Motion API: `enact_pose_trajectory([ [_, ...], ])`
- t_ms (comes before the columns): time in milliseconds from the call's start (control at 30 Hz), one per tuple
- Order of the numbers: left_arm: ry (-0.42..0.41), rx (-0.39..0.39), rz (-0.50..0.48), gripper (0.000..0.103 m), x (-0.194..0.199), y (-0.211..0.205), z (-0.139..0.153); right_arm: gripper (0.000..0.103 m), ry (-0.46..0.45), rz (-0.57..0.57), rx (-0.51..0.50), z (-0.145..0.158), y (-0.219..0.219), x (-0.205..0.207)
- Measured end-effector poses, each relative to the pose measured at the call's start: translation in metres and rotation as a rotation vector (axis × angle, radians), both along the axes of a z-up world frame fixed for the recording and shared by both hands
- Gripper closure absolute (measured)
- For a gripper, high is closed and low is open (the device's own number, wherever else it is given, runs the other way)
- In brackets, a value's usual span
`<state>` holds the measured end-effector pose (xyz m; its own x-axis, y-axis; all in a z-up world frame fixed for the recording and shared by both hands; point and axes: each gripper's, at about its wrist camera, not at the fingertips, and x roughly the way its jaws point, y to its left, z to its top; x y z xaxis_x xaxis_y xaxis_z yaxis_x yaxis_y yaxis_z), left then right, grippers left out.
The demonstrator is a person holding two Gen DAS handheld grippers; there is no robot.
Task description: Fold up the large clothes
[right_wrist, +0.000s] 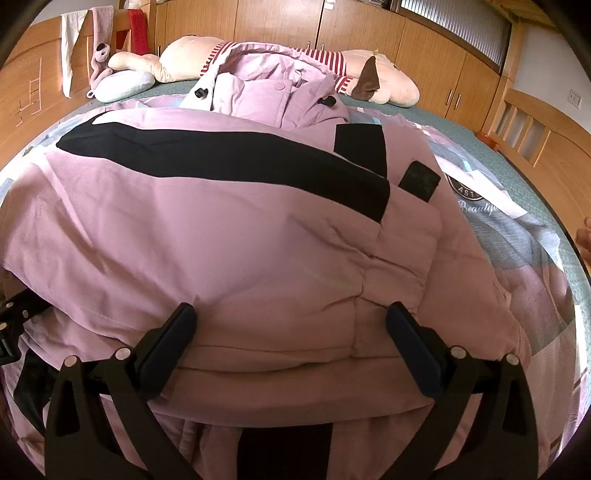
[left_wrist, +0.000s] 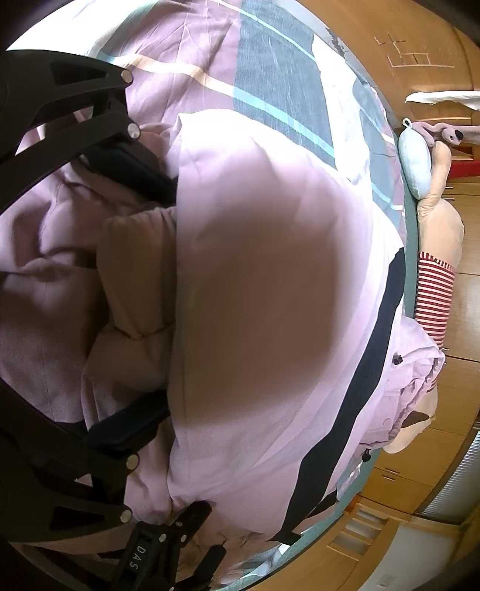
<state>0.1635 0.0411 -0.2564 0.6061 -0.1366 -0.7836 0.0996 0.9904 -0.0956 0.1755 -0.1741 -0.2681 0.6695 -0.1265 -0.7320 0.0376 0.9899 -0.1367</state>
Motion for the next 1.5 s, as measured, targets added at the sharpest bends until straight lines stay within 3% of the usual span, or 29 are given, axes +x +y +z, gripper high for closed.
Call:
enact_pose_trajectory([
  [367,0.021,0.005,-0.001,0.002,0.002,0.0,0.001,0.001,-0.02,-0.011,-0.007,-0.001,0.001,-0.001],
  [467,0.024,0.001,-0.005,0.002,0.002,0.001,0.002,0.001,0.051,0.033,-0.03,0.005,0.004,0.005],
  [533,0.024,0.003,-0.005,0.002,0.002,0.001,0.002,0.002,0.16,0.113,-0.083,0.019,0.01,0.012],
  [567,0.024,0.006,-0.004,0.002,0.002,0.001,0.002,0.002,0.15,0.14,-0.1,0.033,0.013,0.009],
  [700,0.023,0.013,-0.002,0.002,0.002,-0.001,0.002,0.001,-0.124,0.279,-0.028,0.142,0.023,0.002],
  [800,0.023,0.014,0.0,0.002,0.002,-0.001,0.002,0.001,-0.113,0.234,0.03,0.187,0.017,0.064],
  [900,0.022,0.012,-0.001,0.002,0.002,-0.001,0.002,0.001,-0.077,0.045,-0.071,0.196,0.003,0.158],
  [933,0.022,0.011,-0.001,0.002,0.002,-0.001,0.002,0.001,-0.073,0.048,-0.075,0.194,0.001,0.182],
  [1000,0.021,0.009,-0.001,0.002,0.002,-0.001,0.002,0.001,-0.067,0.005,-0.113,0.182,-0.013,0.251],
  [1067,0.019,0.009,0.0,0.002,0.001,-0.001,0.002,0.001,-0.029,-0.051,-0.081,0.164,-0.032,0.299],
  [1167,0.01,0.019,0.012,0.002,0.001,-0.003,0.002,0.001,0.029,-0.107,0.016,0.128,-0.053,0.349],
  [1233,0.002,0.031,0.015,0.002,0.0,-0.005,0.001,0.001,0.068,-0.131,-0.02,0.1,-0.055,0.375],
  [1300,-0.002,0.024,0.017,0.002,0.0,-0.004,0.001,0.01,0.145,-0.111,-0.026,0.073,-0.053,0.398],
  [1333,-0.004,0.024,0.018,0.002,0.001,-0.004,0.001,0.03,0.165,-0.108,-0.022,0.065,-0.052,0.402],
  [1367,-0.005,0.025,0.019,0.002,0.001,-0.004,0.001,0.077,0.172,-0.102,-0.022,0.058,-0.049,0.404],
  [1400,-0.005,0.026,0.02,0.002,0.001,-0.005,0.001,0.098,0.173,-0.107,-0.039,0.056,-0.048,0.403],
  [1433,-0.005,0.027,0.021,0.002,0.002,-0.005,0.001,0.097,0.156,-0.125,-0.07,0.057,-0.044,0.399],
  [1500,-0.003,0.026,0.021,0.002,0.002,-0.006,0.001,0.098,0.031,-0.109,-0.065,0.083,-0.038,0.378],
])
